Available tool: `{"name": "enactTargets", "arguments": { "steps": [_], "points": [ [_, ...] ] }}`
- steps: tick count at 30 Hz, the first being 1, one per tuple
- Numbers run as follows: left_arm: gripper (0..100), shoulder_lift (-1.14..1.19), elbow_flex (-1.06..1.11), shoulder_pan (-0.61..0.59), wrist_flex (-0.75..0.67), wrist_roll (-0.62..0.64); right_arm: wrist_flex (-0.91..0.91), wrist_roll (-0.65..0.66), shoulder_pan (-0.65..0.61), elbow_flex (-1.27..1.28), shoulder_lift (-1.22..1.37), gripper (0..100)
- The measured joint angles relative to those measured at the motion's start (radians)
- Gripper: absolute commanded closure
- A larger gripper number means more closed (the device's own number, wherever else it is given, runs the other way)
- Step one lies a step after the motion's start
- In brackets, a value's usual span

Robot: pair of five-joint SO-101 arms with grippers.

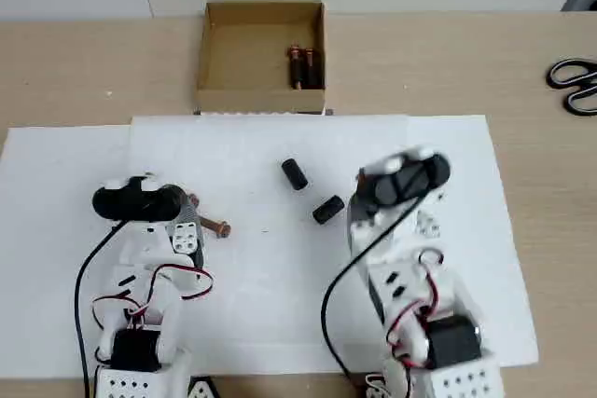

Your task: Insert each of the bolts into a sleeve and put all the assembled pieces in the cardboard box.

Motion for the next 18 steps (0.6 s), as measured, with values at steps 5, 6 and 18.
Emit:
{"name": "enactTargets", "arguments": {
  "steps": [5, 6, 18],
  "points": [
    [99, 0.0, 0.0, 0.0, -0.002, -0.003, -0.064, -0.011, 0.0, -0.264, 0.342, 99.5],
    [99, 0.0, 0.0, 0.0, -0.002, -0.003, -0.069, -0.011, 0.0, -0.327, 0.411, 99.5],
    [99, 0.0, 0.0, 0.0, 0.021, -0.109, -0.071, -0.011, -0.002, -1.129, 1.203, 99.5]
  ]
}}
